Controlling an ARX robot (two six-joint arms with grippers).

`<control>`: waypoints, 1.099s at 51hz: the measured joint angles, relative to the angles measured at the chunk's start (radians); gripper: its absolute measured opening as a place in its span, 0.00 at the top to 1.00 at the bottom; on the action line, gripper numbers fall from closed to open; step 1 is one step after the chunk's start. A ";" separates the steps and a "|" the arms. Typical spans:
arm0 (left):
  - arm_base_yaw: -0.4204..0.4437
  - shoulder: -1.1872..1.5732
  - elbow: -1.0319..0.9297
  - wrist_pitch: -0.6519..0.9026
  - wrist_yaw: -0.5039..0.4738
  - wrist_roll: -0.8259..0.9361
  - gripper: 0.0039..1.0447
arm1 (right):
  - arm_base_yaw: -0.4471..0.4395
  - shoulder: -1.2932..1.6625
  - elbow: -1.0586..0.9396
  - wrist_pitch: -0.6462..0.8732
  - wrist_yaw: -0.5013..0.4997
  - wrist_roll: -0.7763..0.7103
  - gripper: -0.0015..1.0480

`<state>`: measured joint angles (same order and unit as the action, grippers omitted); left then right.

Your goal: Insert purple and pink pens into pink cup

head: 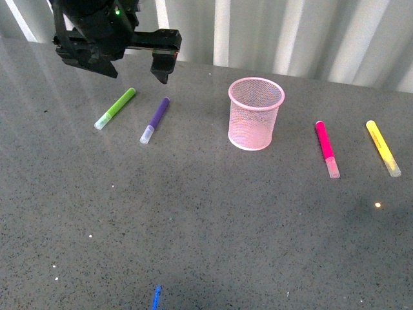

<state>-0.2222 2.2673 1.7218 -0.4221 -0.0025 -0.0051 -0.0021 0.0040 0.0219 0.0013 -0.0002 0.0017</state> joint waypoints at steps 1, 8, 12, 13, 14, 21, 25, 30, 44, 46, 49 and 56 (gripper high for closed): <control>-0.002 0.010 0.011 0.000 0.002 0.006 0.06 | 0.000 0.000 0.000 0.000 0.000 0.000 0.07; -0.011 0.073 0.081 -0.003 -0.015 0.044 0.06 | 0.000 0.000 0.000 0.000 0.000 0.000 0.07; -0.013 0.109 0.118 -0.009 -0.013 0.064 0.06 | 0.000 0.000 0.000 0.000 0.000 0.000 0.07; -0.013 0.127 0.134 -0.012 -0.015 0.071 0.06 | 0.000 0.000 0.000 0.000 0.000 0.000 0.07; -0.013 0.138 0.145 -0.014 -0.018 0.074 0.06 | 0.000 0.000 0.000 0.000 0.000 0.000 0.07; -0.014 0.220 0.227 -0.024 -0.024 0.089 0.06 | 0.000 0.000 0.000 0.000 0.000 0.000 0.07; -0.016 0.251 0.256 -0.025 -0.027 0.094 0.06 | 0.000 0.000 0.000 0.000 0.000 0.000 0.07; -0.017 0.290 0.294 -0.030 -0.034 0.100 0.06 | 0.000 0.000 0.000 0.000 0.000 0.000 0.07; -0.026 0.391 0.386 -0.041 -0.044 0.103 0.06 | 0.000 0.000 0.000 0.000 0.000 0.000 0.07; -0.027 0.403 0.397 -0.046 -0.043 0.102 0.06 | 0.000 0.000 0.000 0.000 0.000 0.000 0.07; -0.027 0.421 0.416 -0.052 -0.043 0.101 0.06 | 0.000 0.000 0.000 0.000 0.000 0.000 0.07; -0.027 0.445 0.444 -0.058 -0.035 0.086 0.12 | 0.000 0.000 0.000 0.000 0.000 0.000 0.07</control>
<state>-0.2489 2.7125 2.1662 -0.4801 -0.0376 0.0811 -0.0021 0.0040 0.0219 0.0017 -0.0002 0.0017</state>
